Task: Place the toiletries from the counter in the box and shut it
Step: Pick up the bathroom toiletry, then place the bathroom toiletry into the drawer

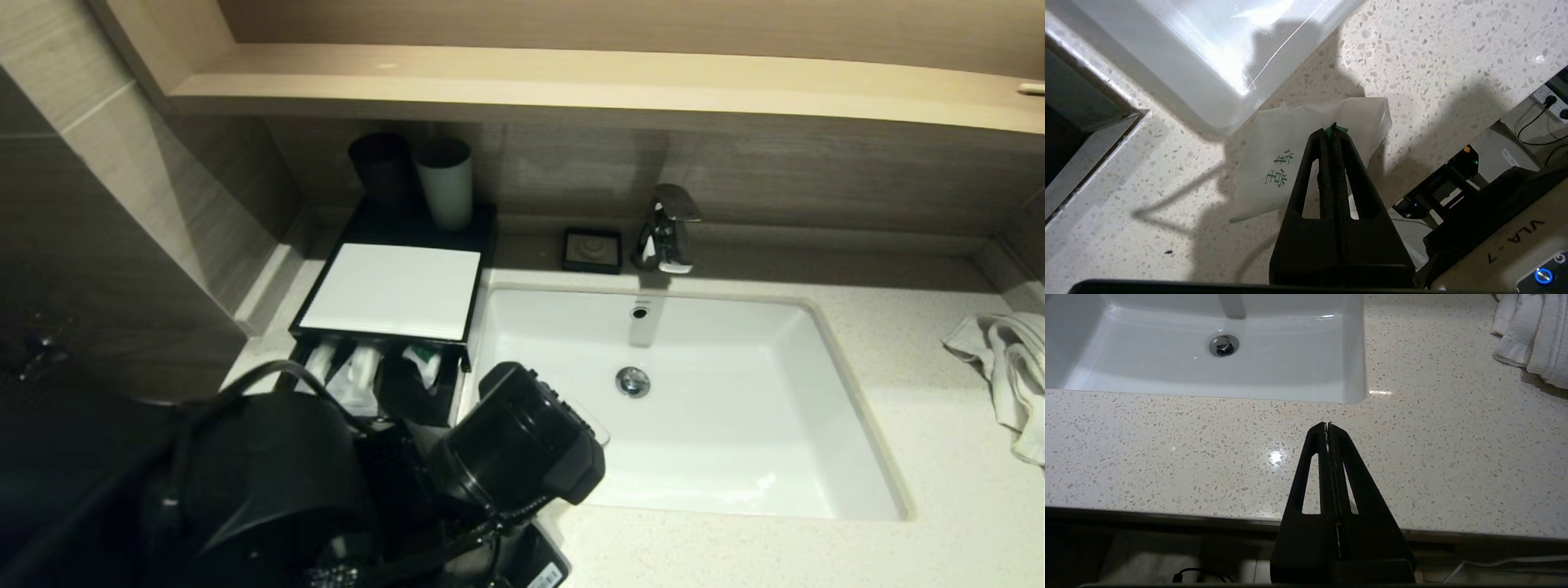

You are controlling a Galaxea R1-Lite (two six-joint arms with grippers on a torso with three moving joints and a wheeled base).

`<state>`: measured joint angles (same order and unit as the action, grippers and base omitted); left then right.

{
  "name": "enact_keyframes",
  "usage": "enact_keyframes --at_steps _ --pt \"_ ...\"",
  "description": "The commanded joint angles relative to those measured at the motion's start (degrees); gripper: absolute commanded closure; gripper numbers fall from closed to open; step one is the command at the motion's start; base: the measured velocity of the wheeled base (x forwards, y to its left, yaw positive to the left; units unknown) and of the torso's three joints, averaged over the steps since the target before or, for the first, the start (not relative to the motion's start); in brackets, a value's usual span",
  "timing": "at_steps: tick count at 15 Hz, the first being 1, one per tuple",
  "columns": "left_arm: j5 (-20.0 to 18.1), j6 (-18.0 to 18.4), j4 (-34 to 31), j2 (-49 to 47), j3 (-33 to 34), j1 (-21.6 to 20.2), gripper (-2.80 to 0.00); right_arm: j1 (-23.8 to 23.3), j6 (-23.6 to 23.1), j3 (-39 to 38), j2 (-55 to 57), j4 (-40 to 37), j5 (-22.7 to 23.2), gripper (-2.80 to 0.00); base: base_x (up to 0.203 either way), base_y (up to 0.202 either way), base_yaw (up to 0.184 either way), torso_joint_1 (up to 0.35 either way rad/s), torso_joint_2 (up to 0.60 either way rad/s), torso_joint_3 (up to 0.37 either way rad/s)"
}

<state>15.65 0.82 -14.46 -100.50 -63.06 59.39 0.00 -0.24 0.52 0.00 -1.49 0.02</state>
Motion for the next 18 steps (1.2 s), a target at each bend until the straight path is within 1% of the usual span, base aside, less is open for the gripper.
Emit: enact_keyframes --at_steps 1,3,5,11,15,18 --pt "0.08 0.06 -1.99 5.16 0.62 -0.29 0.00 0.00 -0.03 0.00 0.00 -0.01 -0.01 0.00 0.000 0.000 0.000 0.000 0.00 0.000" --pt "0.08 0.13 -3.48 7.67 0.53 -1.70 0.00 0.00 -0.03 0.00 0.00 -0.01 -0.01 0.00 0.000 0.000 0.000 0.000 0.00 0.000" --pt "0.10 0.32 -4.01 9.11 0.49 -4.34 0.00 0.00 -0.03 0.00 0.00 -0.01 0.06 0.00 0.000 0.000 0.000 0.000 0.00 0.000" --pt "0.03 0.29 -2.32 8.47 -0.98 -15.01 0.00 0.00 -0.03 0.00 0.00 -0.01 -0.02 0.00 0.000 0.000 0.000 0.000 0.00 0.000" --pt "-0.01 -0.20 -1.65 5.33 -5.59 -21.99 0.00 0.00 -0.03 0.00 0.00 -0.01 0.06 0.00 0.000 0.000 0.000 0.000 0.00 0.000" --pt "-0.17 -0.95 -1.63 2.76 -9.23 -25.86 0.00 0.00 -0.03 0.00 0.00 -0.01 0.03 0.00 0.000 0.000 0.000 0.000 0.00 0.000"
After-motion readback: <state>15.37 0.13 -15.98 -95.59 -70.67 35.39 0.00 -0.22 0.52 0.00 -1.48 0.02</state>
